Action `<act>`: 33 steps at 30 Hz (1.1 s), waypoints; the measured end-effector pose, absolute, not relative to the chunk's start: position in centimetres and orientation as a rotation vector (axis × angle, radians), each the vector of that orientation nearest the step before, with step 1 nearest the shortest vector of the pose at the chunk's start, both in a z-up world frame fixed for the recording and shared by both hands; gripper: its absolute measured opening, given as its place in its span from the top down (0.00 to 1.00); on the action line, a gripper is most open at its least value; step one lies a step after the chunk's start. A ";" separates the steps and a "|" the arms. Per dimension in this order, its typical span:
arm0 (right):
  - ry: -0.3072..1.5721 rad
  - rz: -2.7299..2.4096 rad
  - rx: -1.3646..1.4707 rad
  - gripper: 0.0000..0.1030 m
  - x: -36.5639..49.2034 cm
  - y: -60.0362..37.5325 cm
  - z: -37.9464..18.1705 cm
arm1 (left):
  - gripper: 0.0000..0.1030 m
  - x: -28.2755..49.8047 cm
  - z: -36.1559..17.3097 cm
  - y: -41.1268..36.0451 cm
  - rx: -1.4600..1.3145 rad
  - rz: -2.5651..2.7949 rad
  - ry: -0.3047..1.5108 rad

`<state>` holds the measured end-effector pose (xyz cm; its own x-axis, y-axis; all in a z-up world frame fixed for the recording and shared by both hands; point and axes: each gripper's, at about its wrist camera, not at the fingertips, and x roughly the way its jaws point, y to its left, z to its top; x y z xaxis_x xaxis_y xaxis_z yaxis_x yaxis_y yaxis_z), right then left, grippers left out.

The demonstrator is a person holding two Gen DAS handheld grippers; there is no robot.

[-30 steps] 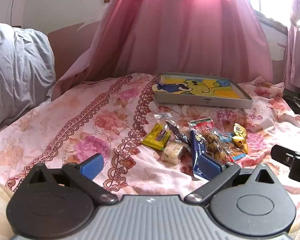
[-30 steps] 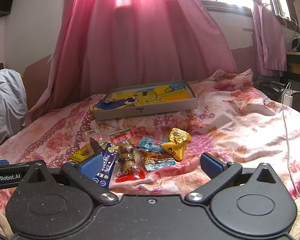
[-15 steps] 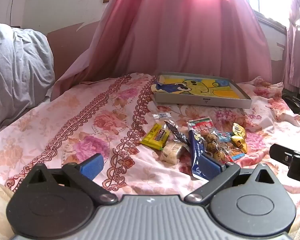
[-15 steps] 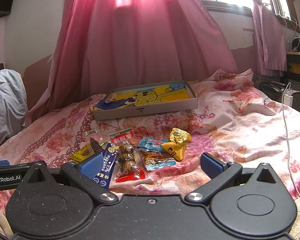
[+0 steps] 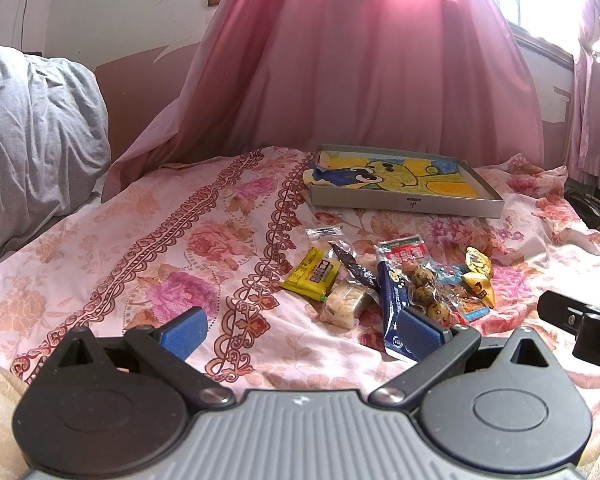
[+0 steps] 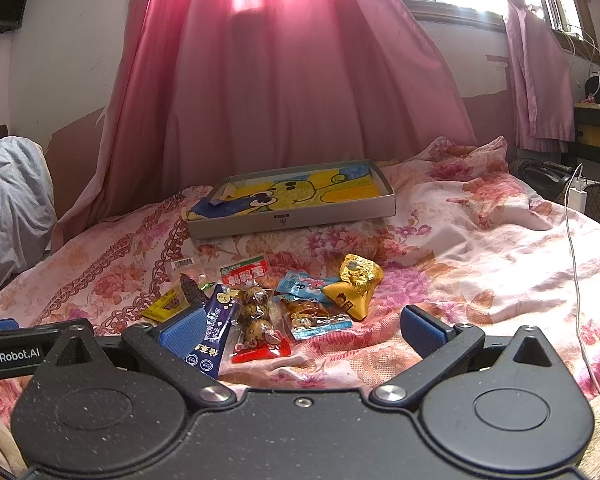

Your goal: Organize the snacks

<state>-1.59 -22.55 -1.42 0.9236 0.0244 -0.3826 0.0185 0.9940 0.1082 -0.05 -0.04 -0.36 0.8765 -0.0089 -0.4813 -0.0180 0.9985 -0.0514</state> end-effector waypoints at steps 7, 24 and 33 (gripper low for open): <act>0.393 0.003 0.111 0.01 -1.6 -22.6 -1.5 | 0.00 -0.1 -0.4 0.0 -0.055 0.004 0.502; 0.396 0.002 0.113 0.01 -1.5 -22.6 -1.6 | 0.00 -0.1 -0.4 0.0 -0.055 0.004 0.502; 0.411 0.003 0.109 0.01 -1.4 -22.6 -1.9 | 0.00 0.0 -0.5 0.1 -0.064 0.010 0.512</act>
